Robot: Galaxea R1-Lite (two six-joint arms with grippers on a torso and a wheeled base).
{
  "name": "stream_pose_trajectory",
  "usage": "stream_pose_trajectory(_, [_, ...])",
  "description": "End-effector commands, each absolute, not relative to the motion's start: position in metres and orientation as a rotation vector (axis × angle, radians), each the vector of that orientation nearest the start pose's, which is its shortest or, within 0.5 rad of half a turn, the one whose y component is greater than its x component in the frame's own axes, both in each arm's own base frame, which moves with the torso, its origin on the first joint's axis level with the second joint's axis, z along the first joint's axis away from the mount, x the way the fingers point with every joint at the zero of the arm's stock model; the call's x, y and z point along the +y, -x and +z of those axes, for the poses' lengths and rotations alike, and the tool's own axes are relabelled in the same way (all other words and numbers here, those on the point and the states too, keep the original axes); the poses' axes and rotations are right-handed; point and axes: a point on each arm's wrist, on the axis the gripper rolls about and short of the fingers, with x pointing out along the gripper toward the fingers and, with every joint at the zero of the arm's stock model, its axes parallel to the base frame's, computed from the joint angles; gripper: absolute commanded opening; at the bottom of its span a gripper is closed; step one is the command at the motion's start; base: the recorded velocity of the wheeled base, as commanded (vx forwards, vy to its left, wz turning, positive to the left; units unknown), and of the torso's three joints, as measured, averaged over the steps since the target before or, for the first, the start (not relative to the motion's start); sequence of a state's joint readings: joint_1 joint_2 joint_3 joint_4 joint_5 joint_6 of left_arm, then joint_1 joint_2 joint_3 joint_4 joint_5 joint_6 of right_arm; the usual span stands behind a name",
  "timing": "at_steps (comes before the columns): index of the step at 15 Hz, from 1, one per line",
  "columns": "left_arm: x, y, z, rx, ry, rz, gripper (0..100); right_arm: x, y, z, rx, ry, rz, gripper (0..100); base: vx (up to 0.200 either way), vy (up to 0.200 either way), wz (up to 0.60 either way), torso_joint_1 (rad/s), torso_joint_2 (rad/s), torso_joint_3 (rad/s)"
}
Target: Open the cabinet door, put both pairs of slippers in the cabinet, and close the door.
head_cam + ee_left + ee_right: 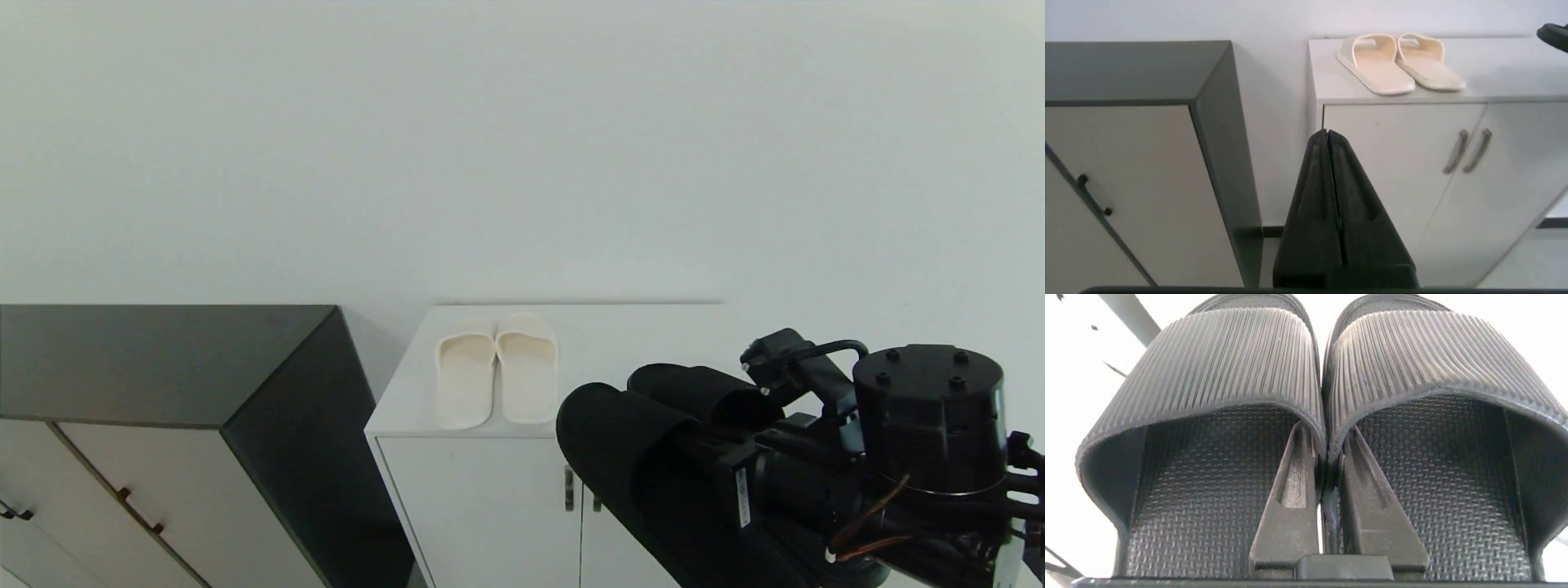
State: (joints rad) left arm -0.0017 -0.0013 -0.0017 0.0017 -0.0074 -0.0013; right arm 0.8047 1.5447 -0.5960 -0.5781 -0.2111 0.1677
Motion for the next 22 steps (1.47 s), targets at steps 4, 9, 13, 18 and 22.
stream_pose_trajectory(4, [-0.0001,0.0229,0.0757,0.000,0.003,-0.009,0,0.1768,-0.1764,0.1628,0.382,0.029,0.556,0,0.000,0.000,0.00,0.000,0.00,0.000])
stream_pose_trajectory(9, [-0.0001,0.0229,0.0757,0.000,0.003,-0.009,0,0.1770,-0.1766,0.1617,0.387,0.030,0.555,0,0.000,0.000,0.00,0.000,0.00,0.000])
stream_pose_trajectory(13, [-0.0001,0.0229,0.0757,0.000,0.005,-0.008,0,0.1759,-0.1756,0.1589,0.396,0.037,0.554,0,0.000,0.000,0.00,0.000,0.00,0.000])
stream_pose_trajectory(18, [-0.0001,0.0229,0.0757,0.000,0.005,-0.009,0,0.1756,-0.1742,0.1585,0.397,0.038,0.559,0,0.000,0.000,0.00,0.000,0.00,0.000])
stream_pose_trajectory(22, [-0.0001,0.0229,0.0757,0.000,0.003,-0.009,0,0.1764,-0.1713,0.1558,0.407,0.046,0.570,0,0.000,0.000,0.00,-0.088,0.20,0.110])
